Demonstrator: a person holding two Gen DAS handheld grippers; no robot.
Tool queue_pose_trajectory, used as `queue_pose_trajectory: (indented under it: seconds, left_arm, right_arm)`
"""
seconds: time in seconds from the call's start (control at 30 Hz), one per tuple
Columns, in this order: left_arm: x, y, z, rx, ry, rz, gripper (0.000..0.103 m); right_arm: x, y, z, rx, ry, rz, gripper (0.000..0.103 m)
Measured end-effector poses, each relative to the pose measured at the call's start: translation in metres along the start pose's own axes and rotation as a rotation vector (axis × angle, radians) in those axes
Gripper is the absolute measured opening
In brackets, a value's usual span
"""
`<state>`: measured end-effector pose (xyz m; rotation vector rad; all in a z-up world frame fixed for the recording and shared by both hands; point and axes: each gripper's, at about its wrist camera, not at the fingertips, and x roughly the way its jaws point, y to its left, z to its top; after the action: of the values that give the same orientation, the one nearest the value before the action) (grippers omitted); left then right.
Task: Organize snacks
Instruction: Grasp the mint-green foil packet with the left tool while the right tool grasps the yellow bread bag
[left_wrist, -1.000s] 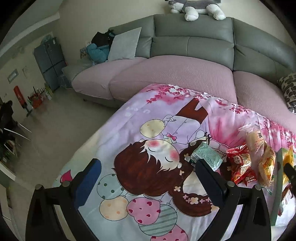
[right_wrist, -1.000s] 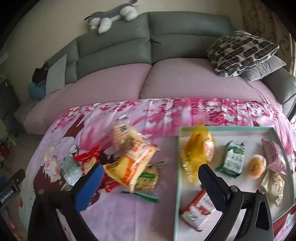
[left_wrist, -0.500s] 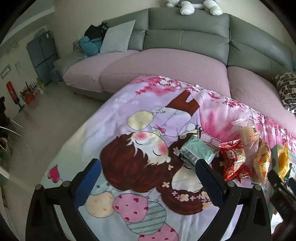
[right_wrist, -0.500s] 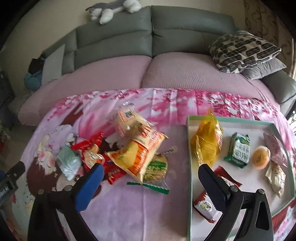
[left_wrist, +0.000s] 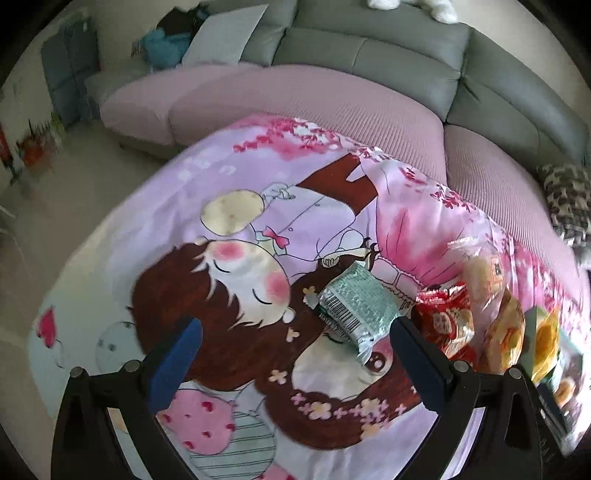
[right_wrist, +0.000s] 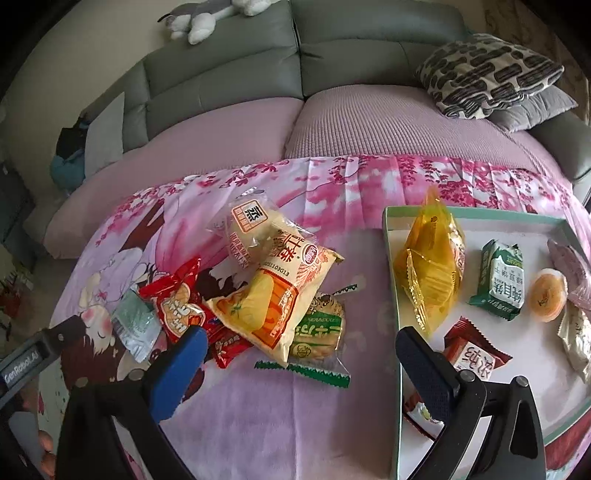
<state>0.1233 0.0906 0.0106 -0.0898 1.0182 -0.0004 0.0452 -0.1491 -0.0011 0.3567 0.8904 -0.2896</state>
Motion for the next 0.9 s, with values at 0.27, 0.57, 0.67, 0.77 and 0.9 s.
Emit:
queue_pose_trajectory:
  seconds: [0.27,0.57,0.67,0.77,0.9]
  left_arm:
    - [0.03,-0.015,0.009,-0.047,0.027,-0.048,0.101]
    - [0.059,-0.026,0.012,-0.034,0.078,-0.065,0.101]
    - [0.065,-0.028,0.012,-0.027,0.088,-0.068,0.101]
    - [0.072,-0.03,0.009,-0.025,0.114,-0.066,0.1]
    - [0.075,-0.031,0.007,-0.023,0.126,-0.057,0.096]
  right_arm:
    - [0.011,0.002,0.012,0.052,0.001,0.057,0.102]
    - [0.044,-0.004,0.03,0.169,0.109,0.135,0.087]
    - [0.048,-0.008,0.033,0.197,0.111,0.127,0.083]
    - [0.051,-0.009,0.034,0.204,0.121,0.112,0.08]
    - [0.053,-0.01,0.036,0.209,0.125,0.102,0.077]
